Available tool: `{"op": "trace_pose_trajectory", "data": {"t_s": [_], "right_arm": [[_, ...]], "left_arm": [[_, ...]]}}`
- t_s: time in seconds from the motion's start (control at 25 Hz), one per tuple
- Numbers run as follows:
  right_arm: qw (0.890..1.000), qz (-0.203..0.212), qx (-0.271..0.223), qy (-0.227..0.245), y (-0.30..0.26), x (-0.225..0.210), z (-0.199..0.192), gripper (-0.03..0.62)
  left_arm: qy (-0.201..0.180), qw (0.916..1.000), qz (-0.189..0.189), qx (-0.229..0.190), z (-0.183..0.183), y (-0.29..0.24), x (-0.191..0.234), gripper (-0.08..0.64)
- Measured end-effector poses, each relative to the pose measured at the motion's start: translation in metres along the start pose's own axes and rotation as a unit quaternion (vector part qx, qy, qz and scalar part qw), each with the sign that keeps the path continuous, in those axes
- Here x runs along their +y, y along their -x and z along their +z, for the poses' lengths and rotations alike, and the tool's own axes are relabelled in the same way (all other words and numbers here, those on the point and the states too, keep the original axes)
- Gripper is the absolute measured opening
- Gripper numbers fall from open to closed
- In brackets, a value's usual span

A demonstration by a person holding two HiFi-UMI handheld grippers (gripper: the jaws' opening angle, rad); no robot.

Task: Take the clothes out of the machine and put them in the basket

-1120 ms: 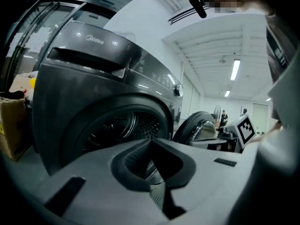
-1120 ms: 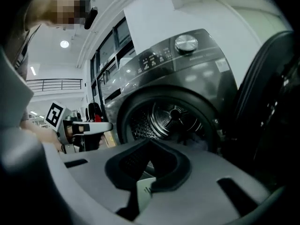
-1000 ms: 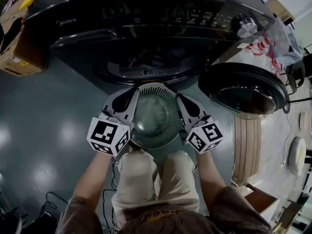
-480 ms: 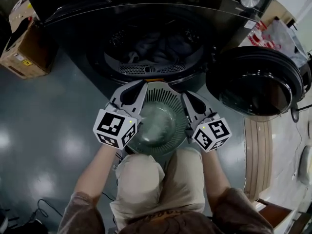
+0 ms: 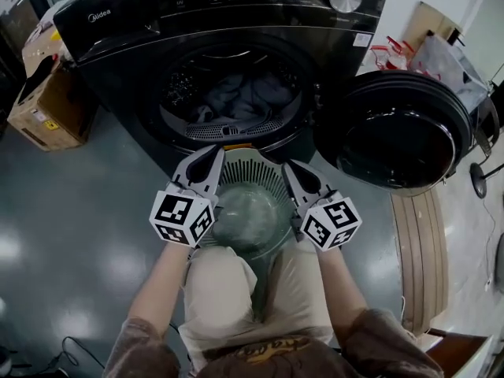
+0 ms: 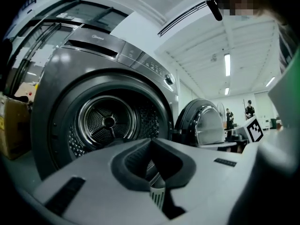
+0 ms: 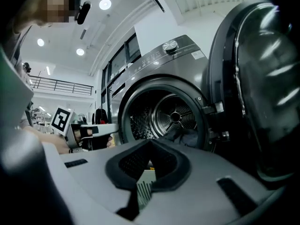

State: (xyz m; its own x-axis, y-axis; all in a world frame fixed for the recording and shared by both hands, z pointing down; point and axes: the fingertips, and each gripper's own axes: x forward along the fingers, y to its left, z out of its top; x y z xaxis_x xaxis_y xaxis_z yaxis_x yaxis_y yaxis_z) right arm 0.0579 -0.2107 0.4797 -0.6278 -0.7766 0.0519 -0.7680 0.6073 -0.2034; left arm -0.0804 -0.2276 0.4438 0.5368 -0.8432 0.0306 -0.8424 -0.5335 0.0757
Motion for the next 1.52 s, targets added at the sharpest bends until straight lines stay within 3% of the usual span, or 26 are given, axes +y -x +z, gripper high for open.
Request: {"op": "trace_pose_trajectory", "data": {"t_s": [0.2, 0.28, 0.6, 0.96, 1.52], "right_arm": [[1.0, 0.001, 0.005, 0.001, 0.005, 0.003, -0.002, -0.003], [1.0, 0.001, 0.006, 0.002, 0.006, 0.003, -0.003, -0.003], [1.0, -0.003, 0.007, 0.001, 0.008, 0.005, -0.006, -0.003], [1.0, -0.014, 0.012, 0.001, 0.017, 0.003, -0.01, -0.003], [0.999, -0.033, 0.023, -0.002, 0.023, 0.0, -0.022, -0.003]], "left_arm": [[-0.002, 1.0, 0.003, 0.005, -0.003, -0.004, -0.003, 0.031], [-0.002, 0.9999, -0.003, 0.016, -0.009, -0.01, -0.005, 0.149], [-0.028, 0.9984, -0.022, 0.045, -0.029, -0.039, -0.002, 0.397], [-0.069, 0.9935, -0.017, 0.089, -0.066, -0.101, 0.03, 0.403], [-0.132, 0.9675, -0.013, 0.215, -0.146, -0.186, 0.073, 0.4]]}}
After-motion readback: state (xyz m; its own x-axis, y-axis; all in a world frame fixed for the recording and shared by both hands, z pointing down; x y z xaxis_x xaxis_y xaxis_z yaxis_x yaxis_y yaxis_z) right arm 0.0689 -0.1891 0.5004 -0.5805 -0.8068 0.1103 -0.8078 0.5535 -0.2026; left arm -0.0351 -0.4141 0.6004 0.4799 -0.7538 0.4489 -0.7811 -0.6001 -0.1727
